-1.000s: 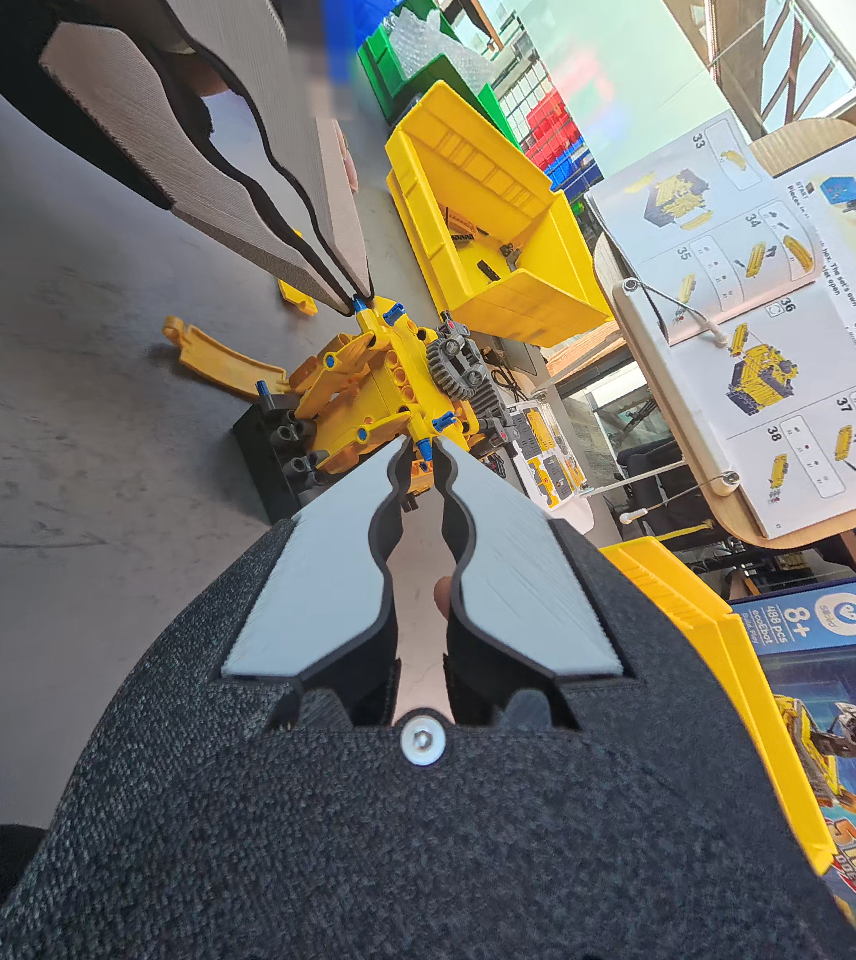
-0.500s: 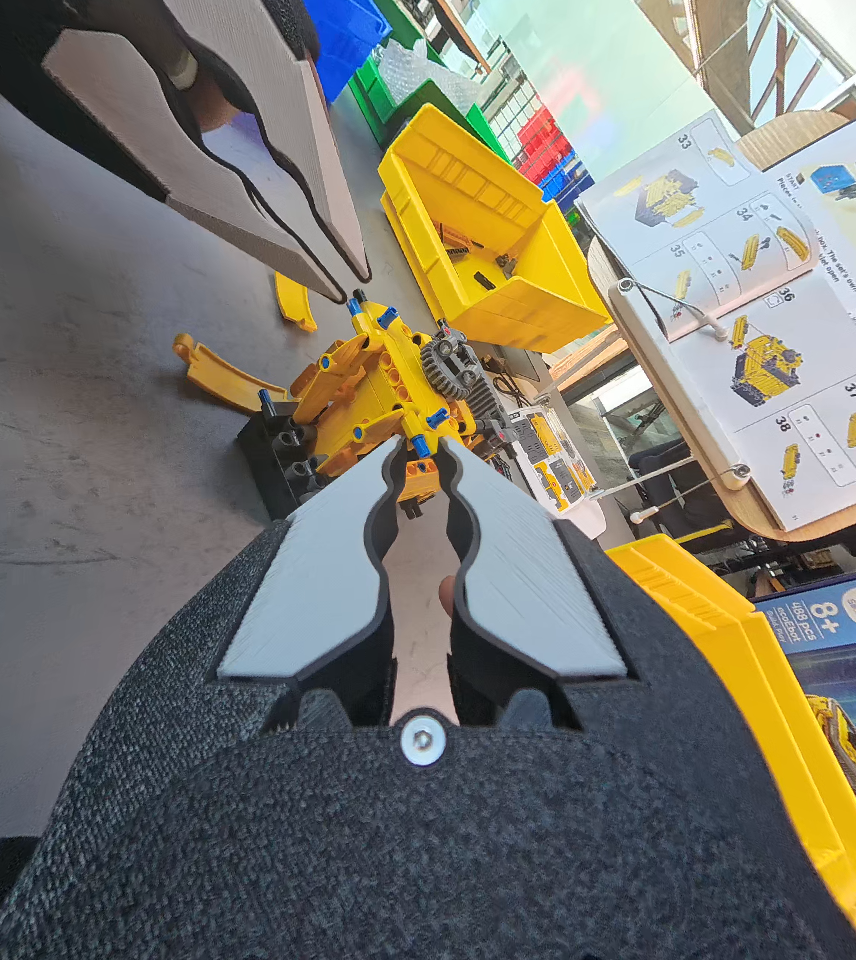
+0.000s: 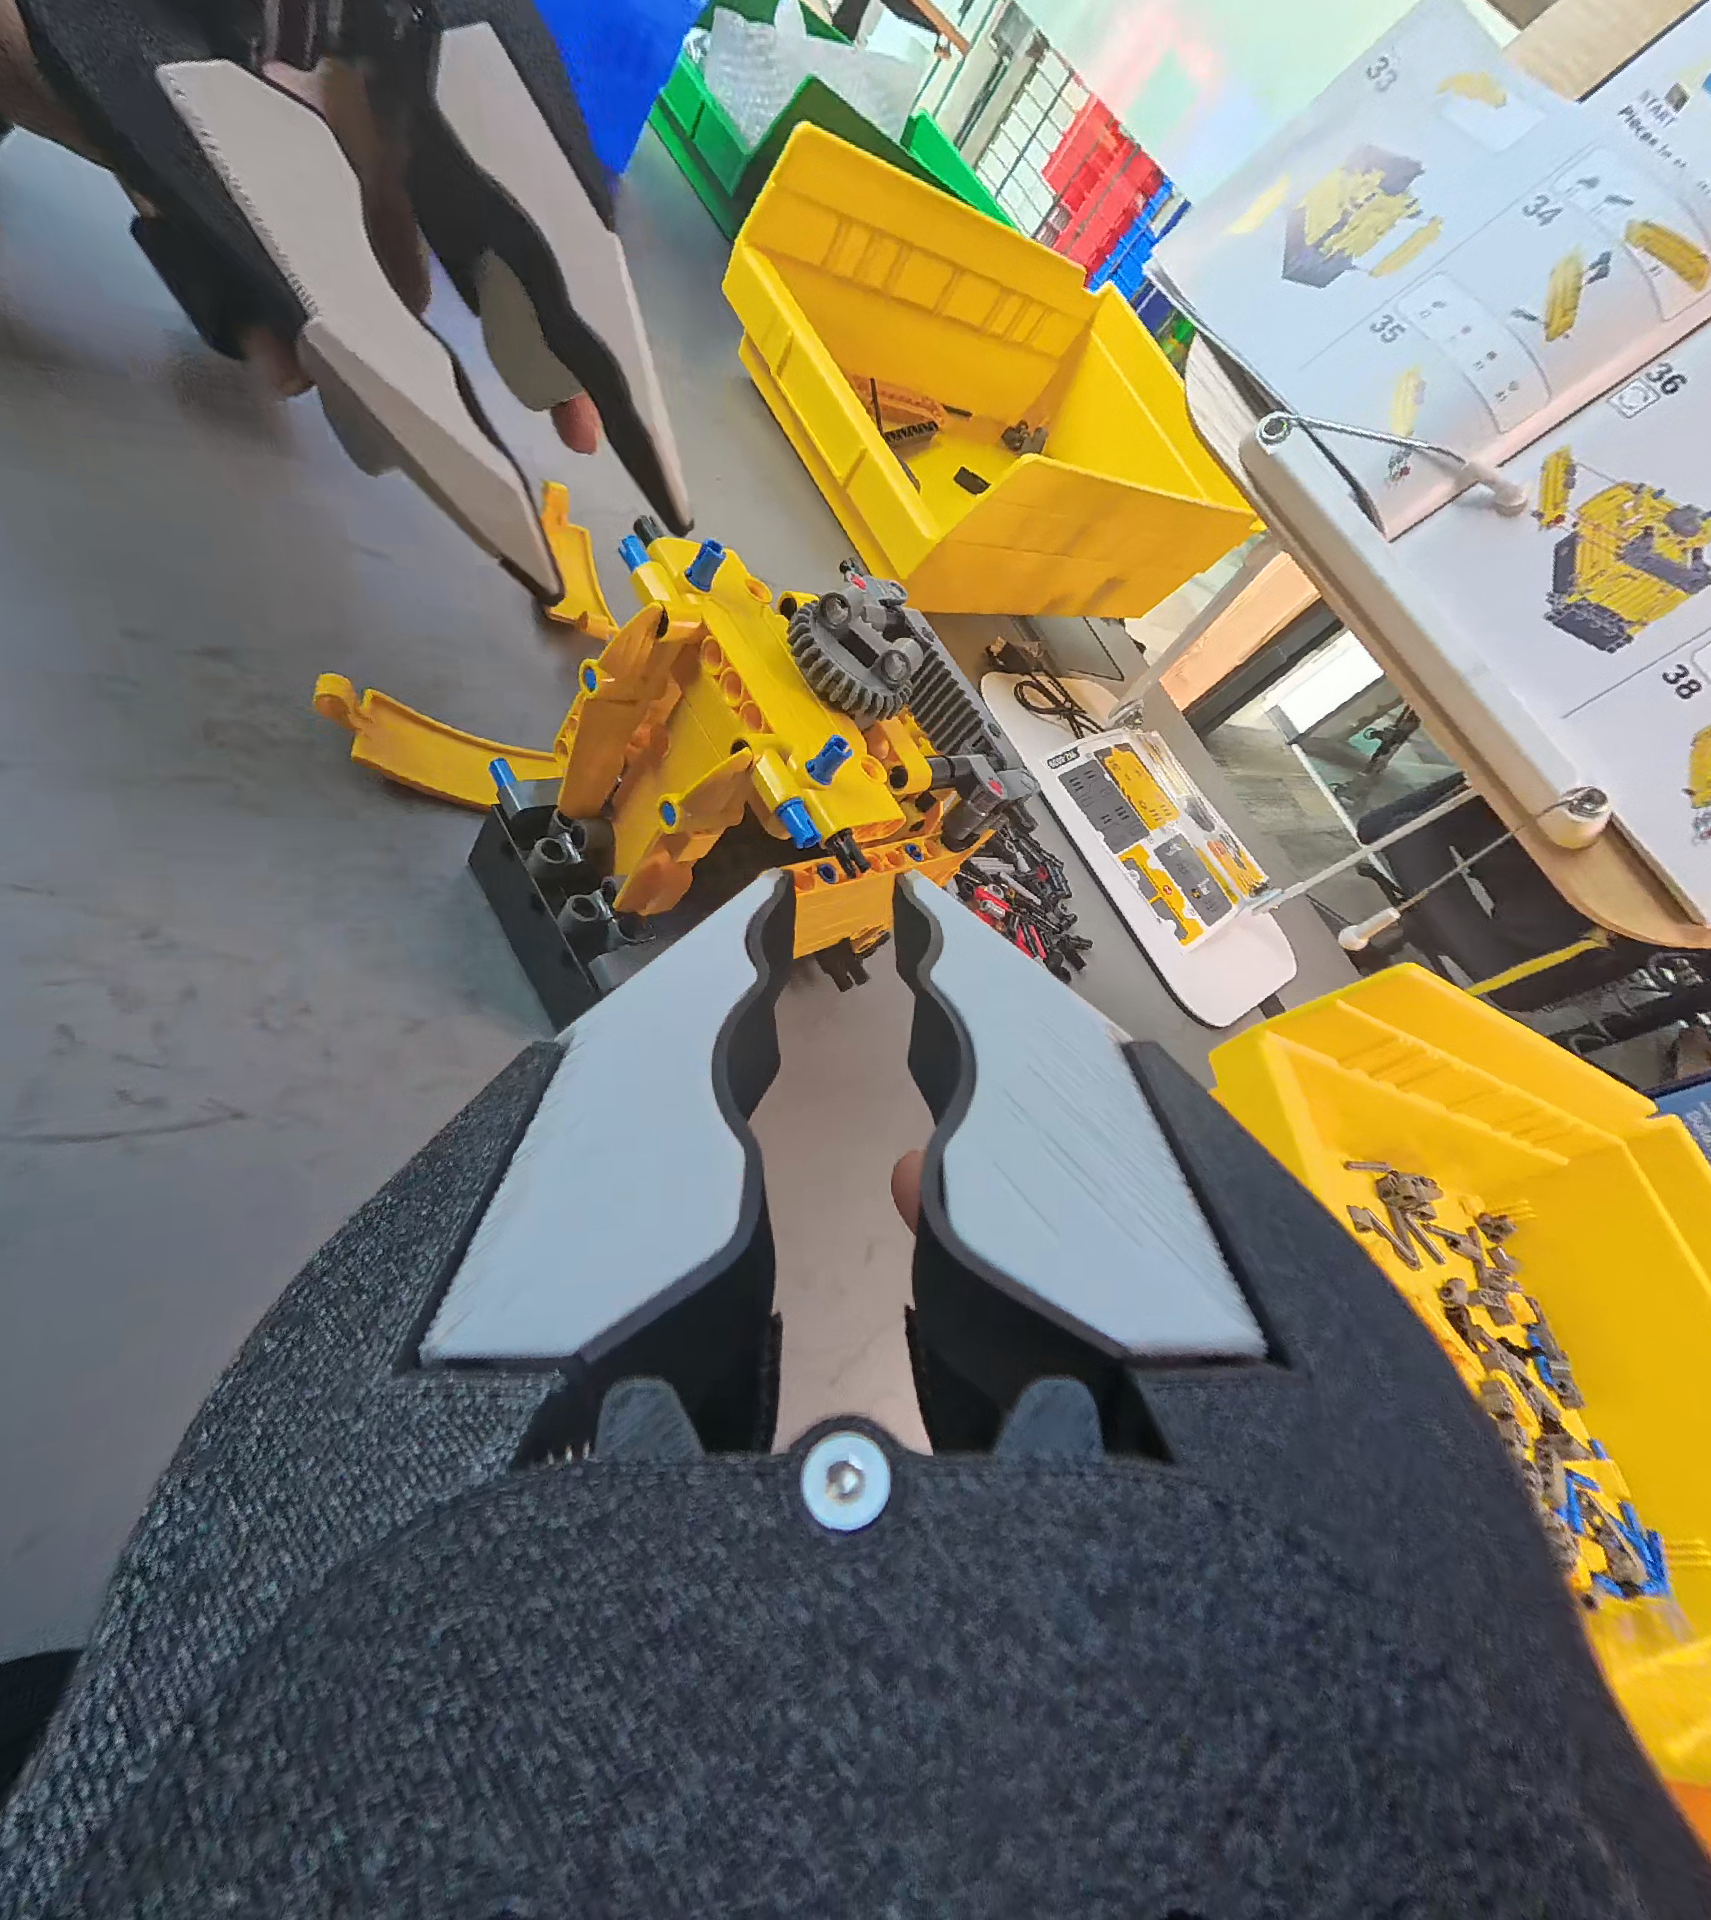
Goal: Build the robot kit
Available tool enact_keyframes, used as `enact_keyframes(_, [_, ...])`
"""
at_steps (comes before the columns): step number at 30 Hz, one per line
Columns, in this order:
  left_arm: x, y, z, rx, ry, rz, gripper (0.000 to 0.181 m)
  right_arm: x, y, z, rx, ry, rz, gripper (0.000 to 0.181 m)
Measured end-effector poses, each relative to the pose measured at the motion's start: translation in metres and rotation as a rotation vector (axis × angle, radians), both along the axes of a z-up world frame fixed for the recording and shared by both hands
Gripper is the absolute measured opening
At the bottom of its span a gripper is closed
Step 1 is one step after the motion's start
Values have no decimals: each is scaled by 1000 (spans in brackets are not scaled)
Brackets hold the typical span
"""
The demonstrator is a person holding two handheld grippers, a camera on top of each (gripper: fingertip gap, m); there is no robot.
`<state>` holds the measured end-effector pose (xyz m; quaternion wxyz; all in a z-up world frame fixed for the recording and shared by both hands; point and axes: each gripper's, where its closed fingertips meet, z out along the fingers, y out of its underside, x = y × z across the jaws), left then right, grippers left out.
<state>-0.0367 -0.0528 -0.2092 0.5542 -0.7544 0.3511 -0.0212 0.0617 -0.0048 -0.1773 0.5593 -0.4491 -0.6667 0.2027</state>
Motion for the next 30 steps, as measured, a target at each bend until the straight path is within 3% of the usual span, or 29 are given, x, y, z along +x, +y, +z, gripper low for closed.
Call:
enact_keyframes(7, [1, -13, -23, -250, -112, -37, 36, 8, 34, 5, -31, 48, -165, 8])
enact_keyframes(14, [21, -10, -44, -416, -123, -16, 44, 1, -4, -3, -154, 13, 47, 18])
enact_keyframes(17, [32, -7, -56, -479, -63, -42, 48, -1, -8, -13, -141, -27, 60, 19])
enact_keyframes(26, [20, -11, -55, -455, -15, -14, 26, 0, -3, -9, -175, 13, 41, 19])
enact_keyframes(27, [16, -11, -53, -438, -21, -4, 9, 1, -1, -6, -174, 28, 35, 19])
enact_keyframes(30, [7, -13, -43, -413, -81, 21, 3, 2, 3, 4, -175, 77, 16, 19])
